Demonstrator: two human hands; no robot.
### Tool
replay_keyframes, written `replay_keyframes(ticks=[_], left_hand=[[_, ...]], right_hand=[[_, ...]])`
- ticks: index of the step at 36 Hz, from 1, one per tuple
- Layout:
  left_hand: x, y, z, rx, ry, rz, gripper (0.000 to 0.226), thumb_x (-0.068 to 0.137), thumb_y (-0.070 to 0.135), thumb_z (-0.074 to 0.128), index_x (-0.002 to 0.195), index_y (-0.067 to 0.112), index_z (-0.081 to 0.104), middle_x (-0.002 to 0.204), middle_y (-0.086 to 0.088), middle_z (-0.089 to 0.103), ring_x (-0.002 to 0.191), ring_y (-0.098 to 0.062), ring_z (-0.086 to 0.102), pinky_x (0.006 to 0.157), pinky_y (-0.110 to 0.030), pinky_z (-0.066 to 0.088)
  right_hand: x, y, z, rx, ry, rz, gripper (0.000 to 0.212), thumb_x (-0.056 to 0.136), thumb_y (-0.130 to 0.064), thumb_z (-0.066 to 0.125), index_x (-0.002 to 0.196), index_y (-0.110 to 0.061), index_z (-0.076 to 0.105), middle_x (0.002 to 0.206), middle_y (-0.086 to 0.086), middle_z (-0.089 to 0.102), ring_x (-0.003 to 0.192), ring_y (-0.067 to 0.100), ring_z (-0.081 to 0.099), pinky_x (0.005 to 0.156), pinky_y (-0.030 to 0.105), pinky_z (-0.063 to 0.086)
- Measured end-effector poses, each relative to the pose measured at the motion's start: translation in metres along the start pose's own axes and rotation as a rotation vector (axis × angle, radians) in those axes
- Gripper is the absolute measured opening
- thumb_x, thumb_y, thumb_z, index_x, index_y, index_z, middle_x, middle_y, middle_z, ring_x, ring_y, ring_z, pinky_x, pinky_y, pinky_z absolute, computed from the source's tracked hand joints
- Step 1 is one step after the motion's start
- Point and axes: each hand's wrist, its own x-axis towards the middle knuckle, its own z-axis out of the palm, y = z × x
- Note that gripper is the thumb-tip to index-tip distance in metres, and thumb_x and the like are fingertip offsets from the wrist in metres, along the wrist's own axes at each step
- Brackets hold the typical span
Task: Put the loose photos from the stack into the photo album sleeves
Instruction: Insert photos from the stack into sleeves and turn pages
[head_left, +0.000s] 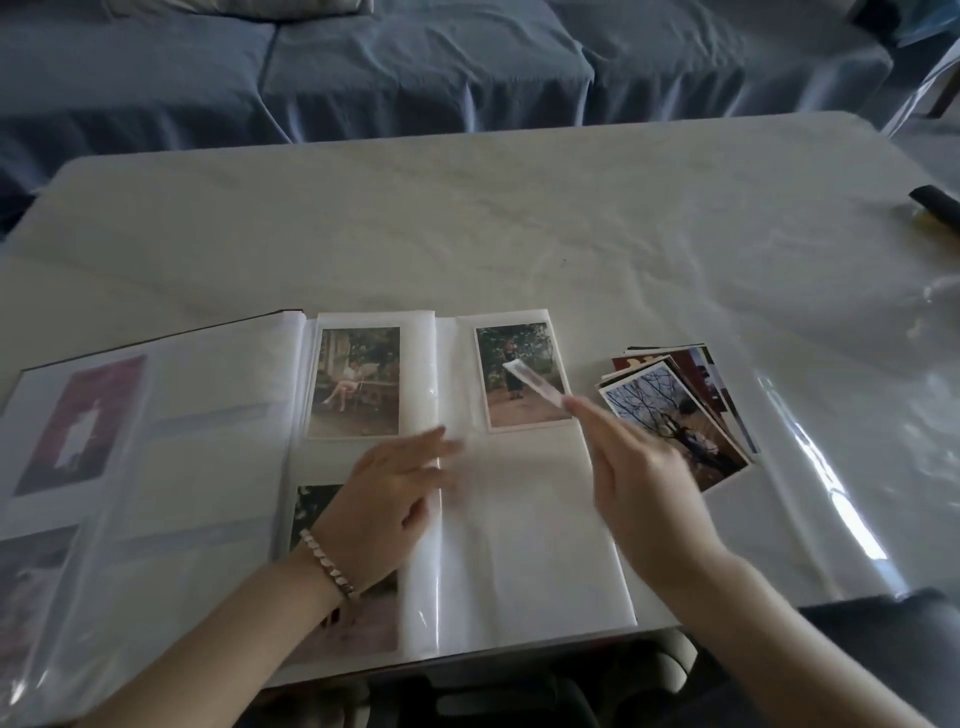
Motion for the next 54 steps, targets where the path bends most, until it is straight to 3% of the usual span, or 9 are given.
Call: replay_keyframes(ticks=[4,6,9,15,19,22,26,38,54], left_hand=[[-0.006,0.003,-0.003,-0.350,0.041,-0.214,0.031,0.083,-0.010,0.059,0.091,0.017,0.072,0.106,-0.002,0.068,0.103,-0.002,0.061,0.094,-0.014,0.043],[-0.005,0.008,-0.007,-0.564,-0.017,-0.445,0.017,0.089,0.035,0.058,0.092,0.022,0.070,0.100,-0.011,0.070,0.090,-0.013,0.064,0.084,-0.023,0.046],[-0.002,0.011,-0.008,-0.664,-0.018,-0.603,0.067,0.068,0.071,0.045,0.092,0.013,0.068,0.091,-0.017,0.069,0.078,-0.019,0.062,0.078,-0.039,0.048],[0.009,0.010,-0.003,-0.635,0.199,-0.798,0.009,0.084,0.018,0.067,0.076,0.020,0.069,0.079,-0.008,0.072,0.077,-0.021,0.067,0.073,-0.034,0.051],[0.014,0.003,-0.010,-0.558,0.330,-0.830,0.013,0.086,0.008,0.060,0.074,0.005,0.064,0.070,-0.020,0.066,0.066,-0.022,0.058,0.061,-0.026,0.042],[0.014,0.003,-0.018,-0.357,0.373,-0.744,0.011,0.085,0.004,0.057,0.077,0.007,0.063,0.056,0.007,0.061,0.054,-0.007,0.054,0.049,-0.010,0.035],[0.015,0.006,-0.025,-0.272,0.352,-0.665,0.036,0.089,0.003,0.050,0.124,0.008,0.056,0.109,-0.010,0.066,0.081,-0.030,0.062,0.069,-0.032,0.048],[0.015,0.007,-0.034,-0.124,0.278,-0.595,0.040,0.092,0.007,0.046,0.129,0.017,0.052,0.096,-0.009,0.067,0.061,-0.018,0.053,0.051,-0.012,0.037],[0.009,0.010,-0.017,-0.196,-0.092,-0.627,0.059,0.079,0.024,0.072,0.129,0.027,0.040,0.097,0.011,0.049,0.067,0.003,0.043,0.050,-0.004,0.038]], right_hand=[[-0.011,-0.022,0.029,0.178,-0.199,0.007,0.068,0.077,0.022,0.042,0.132,-0.018,0.052,0.137,-0.007,0.049,0.128,0.003,0.043,0.108,0.023,0.034],[-0.017,-0.029,0.041,0.196,-0.286,0.031,0.060,0.081,0.017,0.040,0.133,-0.011,0.050,0.142,0.001,0.043,0.134,0.011,0.037,0.112,0.028,0.029],[-0.023,-0.037,0.052,0.222,-0.382,-0.005,0.053,0.088,0.011,0.041,0.135,-0.012,0.046,0.147,0.004,0.036,0.139,0.012,0.027,0.115,0.027,0.021],[-0.027,-0.035,0.051,0.252,-0.516,-0.066,0.042,0.093,-0.016,0.054,0.134,-0.010,0.048,0.144,0.001,0.042,0.135,0.015,0.036,0.111,0.018,0.022],[-0.028,-0.005,0.036,0.116,-0.441,0.045,0.040,0.093,-0.025,0.056,0.131,-0.014,0.053,0.144,-0.001,0.042,0.133,0.015,0.039,0.108,0.012,0.019],[-0.031,0.019,0.027,0.009,-0.356,0.164,0.038,0.091,-0.016,0.058,0.128,-0.008,0.055,0.143,0.004,0.043,0.134,0.017,0.038,0.102,0.002,0.012],[-0.036,0.036,0.022,-0.011,-0.405,0.152,0.039,0.091,-0.014,0.058,0.129,-0.010,0.054,0.147,0.000,0.037,0.136,0.004,0.024,0.097,-0.007,0.003],[-0.038,0.041,0.027,-0.007,-0.384,0.098,0.038,0.091,-0.014,0.058,0.129,-0.011,0.055,0.147,-0.003,0.035,0.134,-0.003,0.015,0.097,-0.007,0.002],[-0.038,0.043,0.023,-0.008,-0.293,0.043,0.031,0.081,0.002,0.066,0.111,-0.004,0.068,0.130,0.010,0.057,0.128,0.017,0.036,0.101,0.036,0.035]])
